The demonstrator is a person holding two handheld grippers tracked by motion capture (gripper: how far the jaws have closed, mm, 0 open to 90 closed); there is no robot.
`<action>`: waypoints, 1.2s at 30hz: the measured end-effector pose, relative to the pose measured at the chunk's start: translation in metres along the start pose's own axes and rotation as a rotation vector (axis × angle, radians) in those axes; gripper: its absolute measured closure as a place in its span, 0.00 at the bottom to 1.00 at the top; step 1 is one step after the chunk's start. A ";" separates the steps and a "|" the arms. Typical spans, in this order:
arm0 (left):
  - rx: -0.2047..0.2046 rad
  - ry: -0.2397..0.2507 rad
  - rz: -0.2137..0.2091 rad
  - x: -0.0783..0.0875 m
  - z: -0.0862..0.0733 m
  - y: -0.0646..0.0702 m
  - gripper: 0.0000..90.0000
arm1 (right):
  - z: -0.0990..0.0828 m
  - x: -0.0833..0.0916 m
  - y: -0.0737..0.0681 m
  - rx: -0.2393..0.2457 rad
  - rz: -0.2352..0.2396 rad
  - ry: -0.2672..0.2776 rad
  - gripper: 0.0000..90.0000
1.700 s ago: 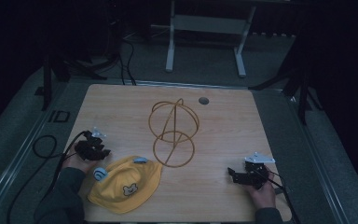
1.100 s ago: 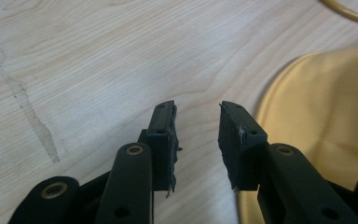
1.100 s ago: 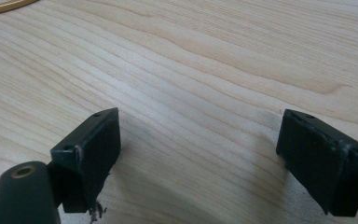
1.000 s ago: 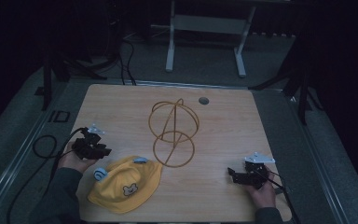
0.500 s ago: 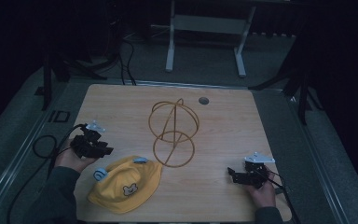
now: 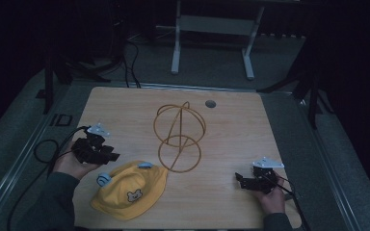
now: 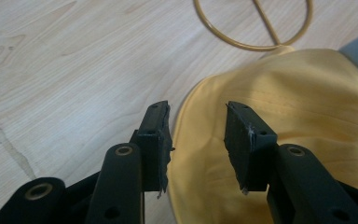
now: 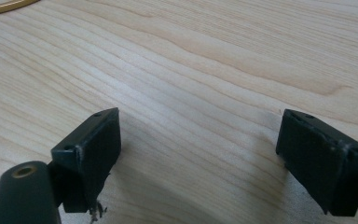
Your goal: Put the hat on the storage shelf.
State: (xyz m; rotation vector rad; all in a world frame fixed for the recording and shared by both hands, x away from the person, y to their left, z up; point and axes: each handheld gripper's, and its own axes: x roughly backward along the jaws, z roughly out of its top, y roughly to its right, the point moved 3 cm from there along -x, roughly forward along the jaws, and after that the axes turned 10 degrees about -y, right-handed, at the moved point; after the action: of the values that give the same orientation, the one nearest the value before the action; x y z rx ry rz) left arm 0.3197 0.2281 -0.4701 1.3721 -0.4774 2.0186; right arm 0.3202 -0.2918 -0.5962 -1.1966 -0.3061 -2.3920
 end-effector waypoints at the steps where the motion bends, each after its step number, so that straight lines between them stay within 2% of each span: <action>1: 0.000 0.000 0.000 0.000 0.000 0.000 0.67 | 0.000 0.000 0.000 0.000 0.000 0.000 0.15; 8: -0.010 0.018 -0.002 0.012 0.000 0.005 0.66 | 0.000 0.000 0.000 0.000 0.000 0.000 0.15; 13: -0.025 0.049 -0.035 0.025 -0.002 0.010 0.65 | 0.000 0.000 0.000 0.001 0.000 -0.001 0.15; 17: -0.041 0.044 -0.040 0.031 -0.003 0.014 0.65 | 0.000 0.000 0.000 0.000 0.000 0.000 0.15; 25: -0.066 0.023 -0.047 0.033 -0.002 0.025 0.65 | 0.000 0.000 0.000 -0.001 0.001 0.000 0.15; 28: -0.078 0.029 -0.069 0.033 -0.001 0.029 0.65 | 0.000 0.000 0.000 -0.001 0.000 0.000 0.15; 36: -0.101 0.029 -0.090 0.035 -0.002 0.041 0.65 | 0.000 0.000 0.000 -0.002 0.001 0.000 0.15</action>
State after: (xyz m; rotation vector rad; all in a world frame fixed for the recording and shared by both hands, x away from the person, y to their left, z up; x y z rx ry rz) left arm 0.2819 0.2104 -0.4360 1.2792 -0.4896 1.9134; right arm 0.3201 -0.2917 -0.5962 -1.1973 -0.3036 -2.3924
